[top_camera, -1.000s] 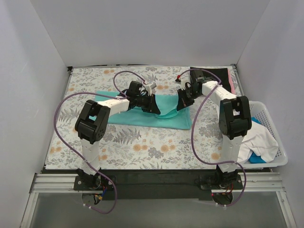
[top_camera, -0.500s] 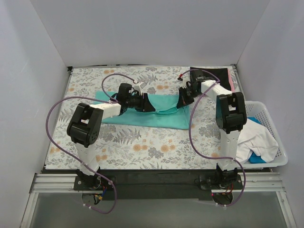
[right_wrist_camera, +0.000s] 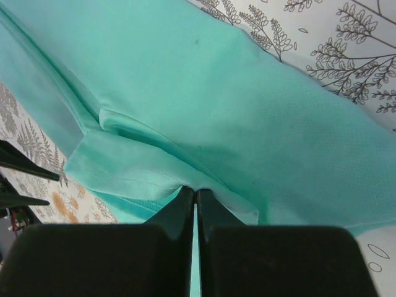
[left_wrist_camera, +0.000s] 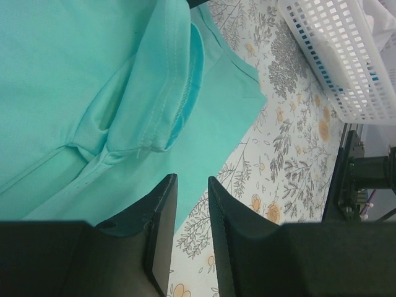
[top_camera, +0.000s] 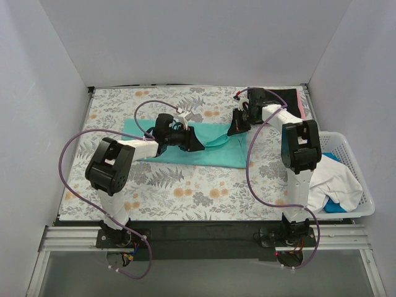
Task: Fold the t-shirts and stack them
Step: Fold the tshirt
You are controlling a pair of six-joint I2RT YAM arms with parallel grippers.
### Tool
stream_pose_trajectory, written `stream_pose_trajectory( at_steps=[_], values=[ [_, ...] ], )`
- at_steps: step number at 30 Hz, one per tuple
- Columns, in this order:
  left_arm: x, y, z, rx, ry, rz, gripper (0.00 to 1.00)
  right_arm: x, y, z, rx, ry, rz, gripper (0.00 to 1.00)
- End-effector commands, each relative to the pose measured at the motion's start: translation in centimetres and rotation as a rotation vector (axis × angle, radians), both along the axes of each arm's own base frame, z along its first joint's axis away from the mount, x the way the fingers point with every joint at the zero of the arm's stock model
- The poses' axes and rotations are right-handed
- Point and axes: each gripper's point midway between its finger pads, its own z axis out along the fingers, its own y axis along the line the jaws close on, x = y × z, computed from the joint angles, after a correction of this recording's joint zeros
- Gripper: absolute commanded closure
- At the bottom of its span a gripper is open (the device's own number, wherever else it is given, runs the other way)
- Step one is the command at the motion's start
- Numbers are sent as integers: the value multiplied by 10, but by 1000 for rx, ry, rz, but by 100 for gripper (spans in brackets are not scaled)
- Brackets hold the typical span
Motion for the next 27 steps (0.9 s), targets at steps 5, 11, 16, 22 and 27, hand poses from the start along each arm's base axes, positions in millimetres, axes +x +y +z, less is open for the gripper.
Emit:
stream_pose_trajectory(
  at_steps=[5,11,16,22,27],
  values=[
    [7,-29,11,-30,-44,-44,79,23,0,14,16,-50,-59,99],
    [25,-39,3,-18,-74,-16,79,24,0,12,11,-51,-68,93],
    [67,-42,-8,17,-93,45,78,22,-1,24,32,-68,-58,79],
    [93,-38,4,-5,-117,92,76,13,-4,67,48,-174,-15,37],
    [131,-3,12,134,-88,259,66,-3,-11,85,21,-243,30,36]
  ],
)
